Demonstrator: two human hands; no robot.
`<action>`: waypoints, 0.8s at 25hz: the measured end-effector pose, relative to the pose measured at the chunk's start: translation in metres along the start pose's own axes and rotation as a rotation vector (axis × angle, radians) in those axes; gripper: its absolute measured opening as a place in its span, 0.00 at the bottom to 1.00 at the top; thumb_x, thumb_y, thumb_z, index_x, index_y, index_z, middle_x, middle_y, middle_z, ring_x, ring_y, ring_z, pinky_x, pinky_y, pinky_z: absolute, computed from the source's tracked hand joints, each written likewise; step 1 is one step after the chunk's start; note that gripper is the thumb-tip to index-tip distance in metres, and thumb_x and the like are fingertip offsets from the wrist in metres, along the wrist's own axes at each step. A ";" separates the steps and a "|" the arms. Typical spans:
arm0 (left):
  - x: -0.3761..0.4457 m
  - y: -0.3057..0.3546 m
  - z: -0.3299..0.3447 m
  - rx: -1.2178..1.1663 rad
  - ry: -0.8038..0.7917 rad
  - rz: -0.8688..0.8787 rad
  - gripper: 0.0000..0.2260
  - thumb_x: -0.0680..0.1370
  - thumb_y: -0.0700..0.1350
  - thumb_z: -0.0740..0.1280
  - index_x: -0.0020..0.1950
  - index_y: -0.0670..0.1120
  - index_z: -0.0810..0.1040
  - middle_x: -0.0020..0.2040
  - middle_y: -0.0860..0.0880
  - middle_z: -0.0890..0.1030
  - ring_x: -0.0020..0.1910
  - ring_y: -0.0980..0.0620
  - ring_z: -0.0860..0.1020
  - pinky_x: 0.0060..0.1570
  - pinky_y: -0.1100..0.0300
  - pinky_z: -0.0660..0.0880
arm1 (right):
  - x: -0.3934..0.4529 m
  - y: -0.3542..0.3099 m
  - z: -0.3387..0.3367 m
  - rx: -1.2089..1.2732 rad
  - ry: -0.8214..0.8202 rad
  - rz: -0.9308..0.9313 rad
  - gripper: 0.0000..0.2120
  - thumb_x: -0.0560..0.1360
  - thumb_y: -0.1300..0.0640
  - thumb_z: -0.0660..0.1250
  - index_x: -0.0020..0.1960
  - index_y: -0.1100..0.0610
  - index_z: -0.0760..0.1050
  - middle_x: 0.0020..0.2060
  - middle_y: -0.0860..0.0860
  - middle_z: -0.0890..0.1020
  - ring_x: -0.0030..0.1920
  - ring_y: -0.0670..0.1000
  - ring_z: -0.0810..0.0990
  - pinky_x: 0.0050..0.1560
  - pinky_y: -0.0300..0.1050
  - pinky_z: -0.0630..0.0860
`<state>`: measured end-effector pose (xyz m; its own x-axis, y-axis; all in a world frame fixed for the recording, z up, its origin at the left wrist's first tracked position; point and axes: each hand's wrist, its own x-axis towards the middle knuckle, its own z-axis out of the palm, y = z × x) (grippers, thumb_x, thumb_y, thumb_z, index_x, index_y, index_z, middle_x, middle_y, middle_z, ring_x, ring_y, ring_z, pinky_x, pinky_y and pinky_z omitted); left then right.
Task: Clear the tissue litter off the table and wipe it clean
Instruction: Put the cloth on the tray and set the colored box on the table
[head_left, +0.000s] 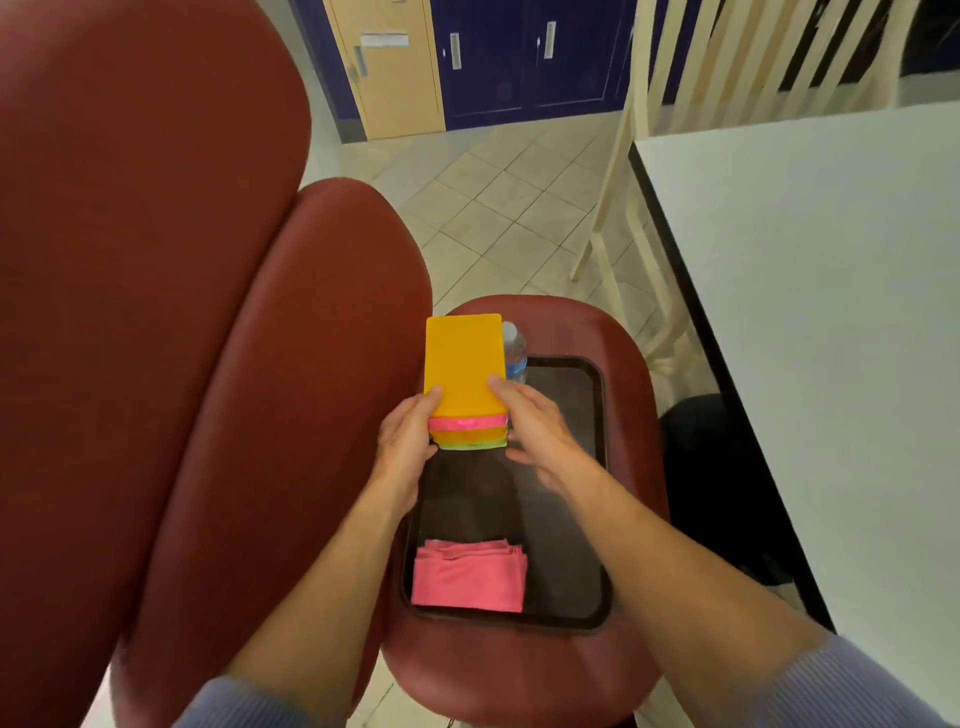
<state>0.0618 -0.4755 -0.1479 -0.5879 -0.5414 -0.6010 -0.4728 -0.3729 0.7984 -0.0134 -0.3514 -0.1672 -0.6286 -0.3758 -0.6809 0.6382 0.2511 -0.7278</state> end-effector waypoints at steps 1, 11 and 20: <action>-0.016 0.004 0.007 -0.012 0.013 0.007 0.09 0.79 0.53 0.64 0.57 0.52 0.77 0.54 0.51 0.81 0.56 0.51 0.78 0.53 0.56 0.73 | -0.014 -0.007 -0.009 -0.010 -0.001 -0.008 0.26 0.71 0.33 0.65 0.65 0.45 0.72 0.60 0.48 0.79 0.60 0.53 0.77 0.62 0.58 0.71; -0.148 0.047 0.086 -0.066 -0.019 0.075 0.11 0.79 0.51 0.65 0.58 0.48 0.77 0.52 0.49 0.82 0.50 0.52 0.81 0.39 0.62 0.74 | -0.137 -0.065 -0.105 -0.119 -0.036 -0.108 0.24 0.75 0.35 0.62 0.65 0.47 0.71 0.57 0.49 0.79 0.54 0.51 0.79 0.58 0.52 0.74; -0.163 0.096 0.186 0.017 -0.218 0.119 0.12 0.78 0.52 0.67 0.57 0.47 0.77 0.51 0.49 0.83 0.50 0.50 0.82 0.46 0.57 0.78 | -0.169 -0.125 -0.204 -0.055 0.104 -0.179 0.26 0.74 0.36 0.62 0.66 0.50 0.70 0.58 0.52 0.78 0.55 0.54 0.78 0.56 0.52 0.74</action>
<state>-0.0096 -0.2824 0.0199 -0.7670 -0.4049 -0.4978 -0.4014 -0.3025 0.8645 -0.0778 -0.1370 0.0224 -0.7739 -0.3252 -0.5435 0.4892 0.2380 -0.8390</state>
